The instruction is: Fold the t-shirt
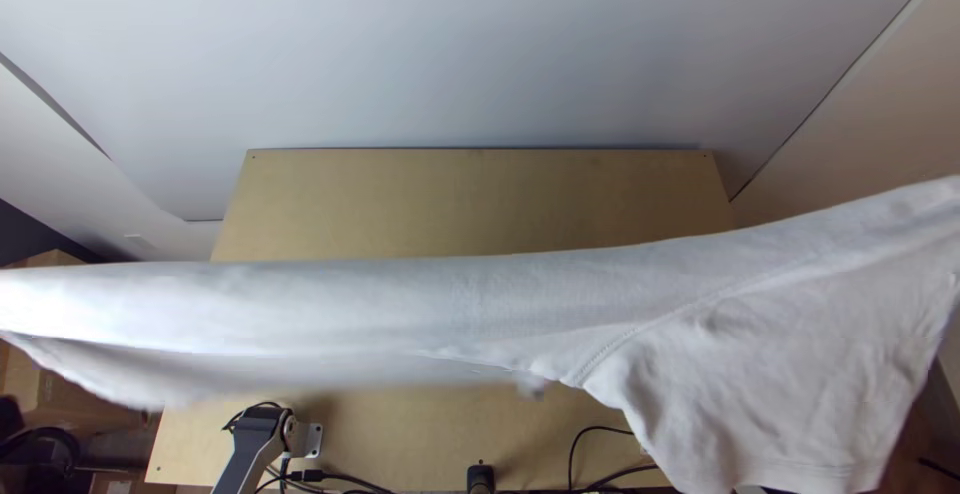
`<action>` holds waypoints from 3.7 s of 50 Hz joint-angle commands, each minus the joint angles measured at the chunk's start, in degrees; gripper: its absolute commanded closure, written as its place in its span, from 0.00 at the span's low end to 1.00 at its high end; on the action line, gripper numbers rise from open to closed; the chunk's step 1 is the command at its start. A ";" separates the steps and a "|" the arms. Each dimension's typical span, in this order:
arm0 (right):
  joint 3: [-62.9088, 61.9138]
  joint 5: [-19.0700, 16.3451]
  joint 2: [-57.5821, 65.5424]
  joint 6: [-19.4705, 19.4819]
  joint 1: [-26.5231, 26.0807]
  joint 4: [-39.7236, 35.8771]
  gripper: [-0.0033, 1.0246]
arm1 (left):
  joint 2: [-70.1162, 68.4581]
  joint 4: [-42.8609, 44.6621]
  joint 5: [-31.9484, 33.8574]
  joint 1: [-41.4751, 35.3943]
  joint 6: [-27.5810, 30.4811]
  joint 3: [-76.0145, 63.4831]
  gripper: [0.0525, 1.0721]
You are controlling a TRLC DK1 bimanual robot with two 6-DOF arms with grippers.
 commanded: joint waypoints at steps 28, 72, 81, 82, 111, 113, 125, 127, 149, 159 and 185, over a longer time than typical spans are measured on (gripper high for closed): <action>-79.05 -1.38 1.00 2.36 0.06 33.21 0.98 | -0.25 1.86 9.00 -7.95 -3.23 -56.40 0.98; -35.81 -2.96 62.53 2.45 -8.99 26.27 0.98 | 70.24 29.29 13.66 -1.18 -8.24 -29.06 0.98; -21.48 -2.88 72.55 2.98 -10.75 20.47 0.98 | 78.32 27.79 13.66 0.14 -9.03 -20.18 0.98; -19.99 -2.88 73.60 3.24 -10.92 19.67 0.98 | 79.20 27.35 13.66 0.40 -9.30 -19.13 0.98; 3.65 -2.09 83.45 7.37 -10.66 -2.47 0.98 | 88.34 8.37 15.07 3.04 -13.95 3.11 0.98; 2.95 -2.09 82.74 7.37 -10.66 -4.41 0.98 | 87.29 8.02 15.95 3.04 -14.39 2.23 0.98; -4.96 -2.44 77.64 5.70 -10.48 -9.50 0.98 | 84.21 7.40 16.74 3.22 -14.57 -2.96 0.98; -6.36 -2.44 76.59 5.70 -10.39 -9.50 0.98 | 83.77 7.40 16.74 3.22 -14.74 -3.84 0.98; -27.11 -2.35 62.88 5.00 -8.99 -4.76 0.98 | 77.09 10.83 17.27 2.95 -15.45 -18.07 0.98; -38.27 -2.17 57.34 5.00 -9.34 0.08 0.98 | 74.55 12.32 17.62 3.39 -15.45 -22.91 0.98; -61.30 -1.82 47.15 3.77 -13.38 11.15 0.98 | 69.10 15.05 18.41 5.85 -14.74 -31.61 0.98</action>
